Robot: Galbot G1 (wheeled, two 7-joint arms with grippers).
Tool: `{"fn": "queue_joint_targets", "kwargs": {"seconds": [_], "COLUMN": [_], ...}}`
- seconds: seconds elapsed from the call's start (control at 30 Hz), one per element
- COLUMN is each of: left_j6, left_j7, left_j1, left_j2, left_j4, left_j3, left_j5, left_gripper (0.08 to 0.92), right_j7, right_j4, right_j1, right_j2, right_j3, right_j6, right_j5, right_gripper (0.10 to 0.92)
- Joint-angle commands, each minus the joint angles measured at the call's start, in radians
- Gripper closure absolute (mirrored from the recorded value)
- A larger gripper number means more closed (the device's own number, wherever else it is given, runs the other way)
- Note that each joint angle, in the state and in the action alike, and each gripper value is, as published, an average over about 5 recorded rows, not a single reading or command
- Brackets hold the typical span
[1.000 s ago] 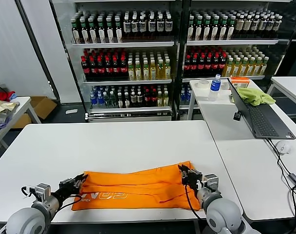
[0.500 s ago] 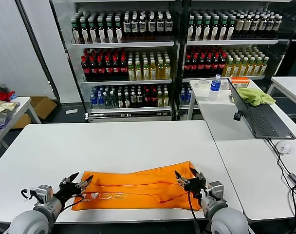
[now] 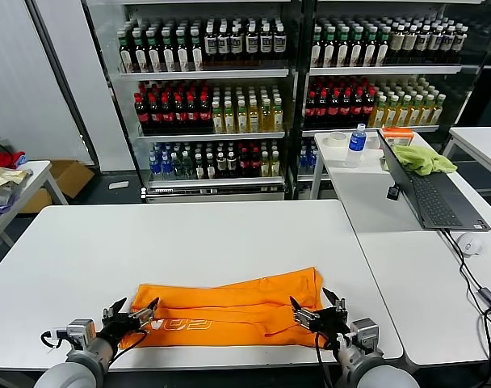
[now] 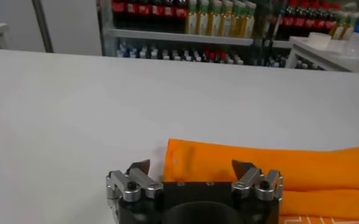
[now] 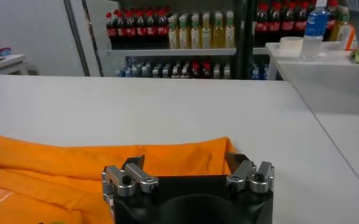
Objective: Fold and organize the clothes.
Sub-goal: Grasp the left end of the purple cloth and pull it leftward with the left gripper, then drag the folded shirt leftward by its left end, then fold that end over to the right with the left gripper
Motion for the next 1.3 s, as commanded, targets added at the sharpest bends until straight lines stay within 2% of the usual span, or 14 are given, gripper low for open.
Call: {"fn": "queue_joint_targets", "kwargs": {"seconds": [0.03, 0.13, 0.23, 0.73, 0.9, 1.1, 1.3], "left_j6": [-0.038, -0.028, -0.018, -0.008, -0.005, 0.065, 0.120], "left_j7": [-0.045, -0.046, -0.045, -0.025, -0.010, -0.024, -0.042], "left_j1": [-0.012, -0.007, 0.001, -0.007, -0.016, -0.006, 0.029], "left_j2": [-0.052, -0.060, -0.065, -0.091, -0.066, 0.006, 0.084], "left_j4": [0.023, 0.020, 0.014, 0.020, 0.000, 0.001, 0.122], "left_j3": [0.023, 0.028, 0.031, 0.043, -0.010, -0.158, -0.321], "left_j5": [0.006, 0.014, 0.024, 0.119, 0.143, 0.198, 0.322], "left_gripper": [0.178, 0.216, 0.294, 0.727, 0.866, 0.900, 0.900], "right_j7": [0.001, 0.001, 0.001, 0.002, 0.001, -0.002, -0.003], "right_j4": [0.022, 0.021, 0.018, 0.019, 0.011, -0.003, -0.010], "right_j1": [-0.031, -0.031, -0.028, -0.030, -0.024, -0.012, 0.005], "right_j2": [0.004, 0.007, 0.008, 0.009, 0.006, 0.003, -0.005], "right_j3": [0.008, 0.005, 0.005, 0.006, 0.008, 0.008, 0.007], "right_j6": [0.010, 0.010, 0.009, 0.009, 0.009, 0.011, 0.011], "right_j5": [-0.017, -0.018, -0.018, -0.021, -0.025, -0.036, -0.036], "right_gripper": [0.203, 0.203, 0.203, 0.203, 0.203, 0.203, 0.203]}}
